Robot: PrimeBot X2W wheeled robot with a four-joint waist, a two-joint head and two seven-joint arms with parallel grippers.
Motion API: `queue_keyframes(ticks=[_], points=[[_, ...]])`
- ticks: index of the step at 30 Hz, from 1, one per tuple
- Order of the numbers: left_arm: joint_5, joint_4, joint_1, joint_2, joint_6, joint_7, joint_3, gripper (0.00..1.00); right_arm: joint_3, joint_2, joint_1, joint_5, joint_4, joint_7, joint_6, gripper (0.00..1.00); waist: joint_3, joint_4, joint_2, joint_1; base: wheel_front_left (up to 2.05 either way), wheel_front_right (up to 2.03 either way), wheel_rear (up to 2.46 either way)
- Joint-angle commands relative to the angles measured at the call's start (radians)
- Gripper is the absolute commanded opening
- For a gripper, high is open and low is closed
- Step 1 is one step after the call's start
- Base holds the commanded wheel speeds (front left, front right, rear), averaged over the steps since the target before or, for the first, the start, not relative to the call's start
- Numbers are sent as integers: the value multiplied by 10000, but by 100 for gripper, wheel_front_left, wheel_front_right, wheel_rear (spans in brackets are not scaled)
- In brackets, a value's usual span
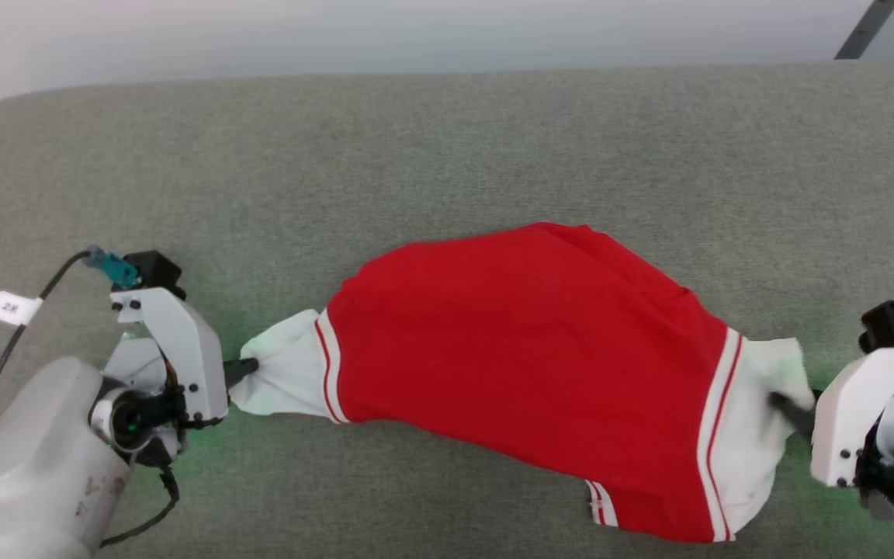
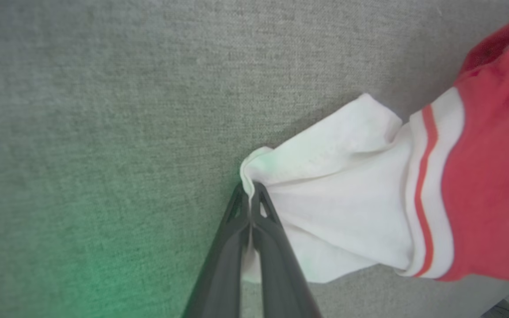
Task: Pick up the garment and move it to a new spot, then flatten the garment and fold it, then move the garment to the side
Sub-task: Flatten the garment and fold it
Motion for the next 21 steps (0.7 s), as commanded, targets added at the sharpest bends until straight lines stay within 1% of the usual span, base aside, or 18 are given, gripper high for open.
queue_keyframes(ticks=[1, 5, 9, 14, 16, 21], points=[[76, 249, 166, -184, 14, 37, -176, 0, 162, 121, 92, 13, 393, 186, -9, 0, -4, 84, -1, -1, 0, 0, 0], [128, 278, -21, -50, 81, 279, -222, 0, -61, 96, -458, 426, 446, 413, -7, 0, -208, 164, -1, -1, 0, 0, 0], [226, -207, -638, 169, 178, 773, -283, 0, -726, 141, -1274, 779, 305, 559, -9, 0, -656, 259, -1, -1, 0, 0, 0], [386, -1162, -1565, 317, 401, 1489, -352, 0, -1486, 545, -2555, 1241, 313, 872, -7, 0, -1348, 444, -1, -1, 0, 0, 0], [495, -1537, -2028, 330, 502, 1708, -384, 0, -1573, 694, -3079, 1303, 369, 1078, -7, 0, -1633, 530, -1, -1, 0, 0, 0], [766, -2038, -3127, 254, 708, 1934, -369, 0, -1925, 1073, -4474, 1078, 688, 816, -7, 0, -2289, 713, -1, -1, 0, 0, 0]])
